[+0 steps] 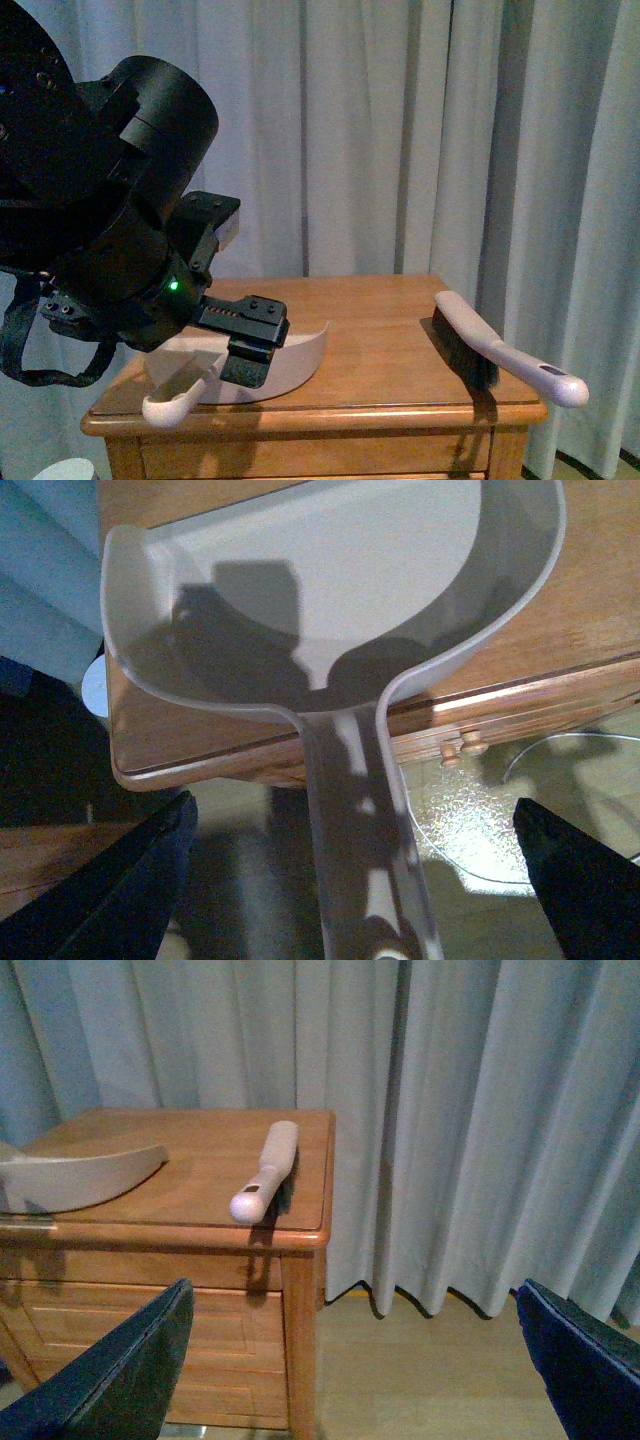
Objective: Clean up trash
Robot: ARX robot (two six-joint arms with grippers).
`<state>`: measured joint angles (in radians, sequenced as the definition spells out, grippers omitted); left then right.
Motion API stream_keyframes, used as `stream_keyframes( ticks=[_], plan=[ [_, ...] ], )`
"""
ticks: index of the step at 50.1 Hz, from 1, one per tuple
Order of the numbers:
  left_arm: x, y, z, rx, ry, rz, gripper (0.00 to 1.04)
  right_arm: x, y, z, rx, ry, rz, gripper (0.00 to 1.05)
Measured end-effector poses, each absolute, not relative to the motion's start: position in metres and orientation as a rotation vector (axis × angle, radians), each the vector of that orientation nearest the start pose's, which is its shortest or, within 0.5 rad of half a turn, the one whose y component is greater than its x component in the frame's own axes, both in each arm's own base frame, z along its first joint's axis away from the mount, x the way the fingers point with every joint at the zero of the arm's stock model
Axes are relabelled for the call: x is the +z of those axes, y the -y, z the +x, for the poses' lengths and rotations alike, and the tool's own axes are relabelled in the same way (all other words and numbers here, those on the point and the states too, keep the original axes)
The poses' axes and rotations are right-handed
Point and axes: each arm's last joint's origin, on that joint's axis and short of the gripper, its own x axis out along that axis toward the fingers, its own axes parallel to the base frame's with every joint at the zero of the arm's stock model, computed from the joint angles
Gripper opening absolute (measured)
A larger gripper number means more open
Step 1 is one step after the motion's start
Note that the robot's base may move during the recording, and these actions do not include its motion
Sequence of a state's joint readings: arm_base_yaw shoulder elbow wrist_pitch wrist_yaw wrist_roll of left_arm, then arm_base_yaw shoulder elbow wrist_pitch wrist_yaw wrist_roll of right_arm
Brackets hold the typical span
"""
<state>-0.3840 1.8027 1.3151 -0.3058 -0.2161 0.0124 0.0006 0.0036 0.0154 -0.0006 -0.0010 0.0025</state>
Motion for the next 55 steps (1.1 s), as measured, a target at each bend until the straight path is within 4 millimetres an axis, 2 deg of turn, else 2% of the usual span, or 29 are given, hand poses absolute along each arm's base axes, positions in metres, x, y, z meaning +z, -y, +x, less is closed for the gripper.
stream_keyframes(
  ticks=[16, 39, 55],
  plan=[
    [0.217, 0.139, 0.362, -0.168, -0.79, 0.255, 0.97, 0.168, 0.0, 0.097, 0.002, 0.011, 0.003, 0.97],
    [0.198, 0.13, 0.368, -0.149, -0.811, 0.264, 0.97, 0.168, 0.0, 0.097, 0.002, 0.011, 0.002, 0.97],
    [0.194, 0.124, 0.372, -0.145, -0.816, 0.286, 0.97, 0.168, 0.0, 0.097, 0.002, 0.011, 0.002, 0.97]
  ],
)
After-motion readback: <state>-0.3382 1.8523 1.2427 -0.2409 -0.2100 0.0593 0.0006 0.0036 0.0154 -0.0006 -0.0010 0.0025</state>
